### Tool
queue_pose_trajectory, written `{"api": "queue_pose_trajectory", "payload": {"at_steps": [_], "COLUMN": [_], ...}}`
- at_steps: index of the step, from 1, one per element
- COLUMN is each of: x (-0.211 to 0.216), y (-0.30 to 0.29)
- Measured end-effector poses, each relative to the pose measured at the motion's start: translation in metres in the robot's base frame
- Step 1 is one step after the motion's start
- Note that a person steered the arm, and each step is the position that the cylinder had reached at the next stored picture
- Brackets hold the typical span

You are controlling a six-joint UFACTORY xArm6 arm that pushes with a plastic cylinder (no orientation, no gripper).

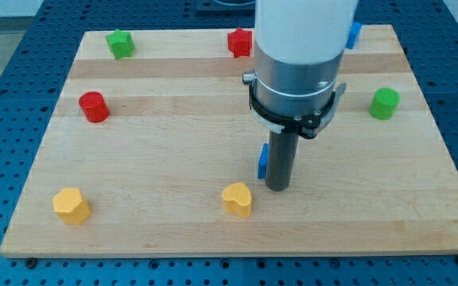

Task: Slide the blue triangle to the center

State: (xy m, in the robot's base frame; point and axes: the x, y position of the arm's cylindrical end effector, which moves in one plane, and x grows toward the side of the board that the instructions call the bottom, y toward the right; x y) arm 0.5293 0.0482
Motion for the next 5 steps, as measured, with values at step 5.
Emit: {"api": "queue_pose_trajectory", "payload": {"at_steps": [5], "x": [-0.076], "y": [-0.043]}}
